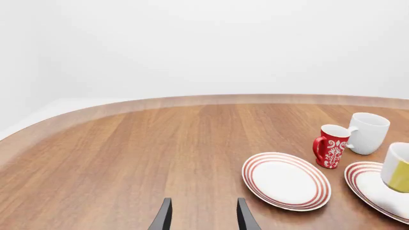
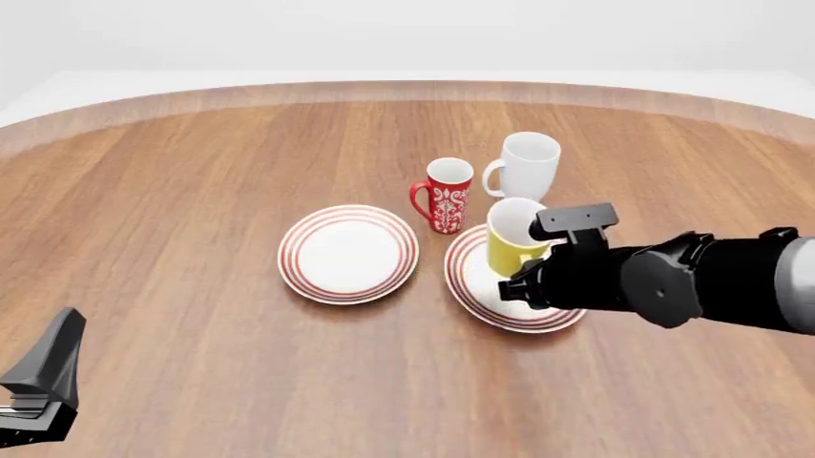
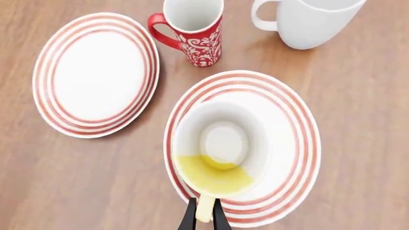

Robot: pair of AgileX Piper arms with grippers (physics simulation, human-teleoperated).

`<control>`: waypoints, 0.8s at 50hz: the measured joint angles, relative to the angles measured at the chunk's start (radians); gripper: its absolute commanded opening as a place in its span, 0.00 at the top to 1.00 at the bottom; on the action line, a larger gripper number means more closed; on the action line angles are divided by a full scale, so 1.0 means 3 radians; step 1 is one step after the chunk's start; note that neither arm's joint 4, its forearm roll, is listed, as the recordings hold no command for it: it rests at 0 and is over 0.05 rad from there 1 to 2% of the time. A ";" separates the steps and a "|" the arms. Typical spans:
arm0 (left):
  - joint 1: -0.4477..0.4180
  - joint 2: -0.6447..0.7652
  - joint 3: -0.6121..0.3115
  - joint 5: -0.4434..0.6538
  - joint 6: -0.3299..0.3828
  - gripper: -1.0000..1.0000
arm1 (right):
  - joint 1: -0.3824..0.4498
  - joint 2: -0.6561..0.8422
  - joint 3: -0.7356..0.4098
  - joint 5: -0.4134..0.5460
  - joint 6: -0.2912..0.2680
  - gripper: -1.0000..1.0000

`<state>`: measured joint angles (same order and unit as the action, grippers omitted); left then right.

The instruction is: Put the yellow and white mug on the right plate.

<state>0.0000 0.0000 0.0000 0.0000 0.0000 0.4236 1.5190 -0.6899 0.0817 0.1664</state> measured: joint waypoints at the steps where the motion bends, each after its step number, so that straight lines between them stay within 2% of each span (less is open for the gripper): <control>1: 0.0000 0.0000 0.0000 0.0000 0.0000 0.00 | -0.0001 0.0009 0.0001 -0.0009 0.0000 1.00; 38: 0.0000 0.0000 0.0000 0.0000 0.0000 0.00 | 0.0017 0.0197 0.0062 -0.0241 0.0059 1.00; 39: 0.0000 0.0000 0.0000 0.0000 0.0000 0.00 | 0.0017 0.0199 0.0061 -0.0242 0.0061 0.00; 40: 0.0000 0.0000 0.0000 0.0000 0.0000 0.00 | 0.0014 0.0202 0.0060 -0.0242 0.0061 0.00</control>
<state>0.0000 0.0000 0.0000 0.0000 0.0000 0.4279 1.5795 -0.6720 0.0090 0.1847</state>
